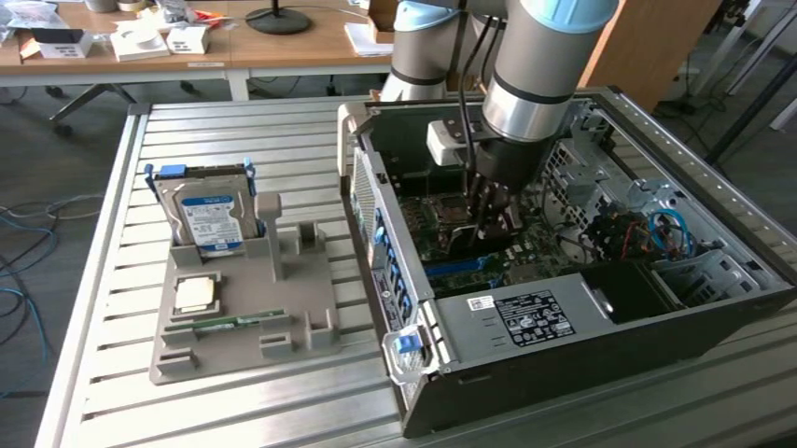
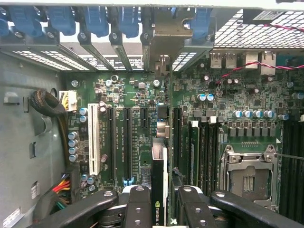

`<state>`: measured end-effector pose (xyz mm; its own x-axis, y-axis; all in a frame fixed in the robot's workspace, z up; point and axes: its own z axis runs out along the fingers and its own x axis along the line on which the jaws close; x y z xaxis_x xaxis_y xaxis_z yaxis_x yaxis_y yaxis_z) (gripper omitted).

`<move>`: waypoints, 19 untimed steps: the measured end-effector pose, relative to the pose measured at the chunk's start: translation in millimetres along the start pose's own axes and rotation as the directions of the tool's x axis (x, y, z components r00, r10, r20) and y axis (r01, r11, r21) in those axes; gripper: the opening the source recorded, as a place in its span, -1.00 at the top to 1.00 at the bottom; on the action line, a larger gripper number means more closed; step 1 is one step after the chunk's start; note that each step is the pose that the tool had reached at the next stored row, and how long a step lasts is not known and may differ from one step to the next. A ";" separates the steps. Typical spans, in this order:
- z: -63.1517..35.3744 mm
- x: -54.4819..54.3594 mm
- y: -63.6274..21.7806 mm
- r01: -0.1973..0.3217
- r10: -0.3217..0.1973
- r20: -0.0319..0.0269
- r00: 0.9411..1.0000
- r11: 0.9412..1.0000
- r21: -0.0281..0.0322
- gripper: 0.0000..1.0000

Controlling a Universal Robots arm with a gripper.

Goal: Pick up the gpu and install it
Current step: 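Insert the gpu into the slot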

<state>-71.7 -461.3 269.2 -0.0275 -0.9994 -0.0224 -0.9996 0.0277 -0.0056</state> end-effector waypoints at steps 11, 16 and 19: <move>4.4 0.1 0.1 0.000 0.000 0.000 1.000 1.000 0.000 0.47; 4.7 0.1 1.0 0.000 0.000 0.000 1.000 1.000 0.000 0.47; 4.7 0.1 1.3 0.000 0.000 0.000 1.000 1.000 0.000 0.47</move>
<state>-73.0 -461.3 264.5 -0.0274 -0.9994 -0.0225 -0.9996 0.0275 -0.0056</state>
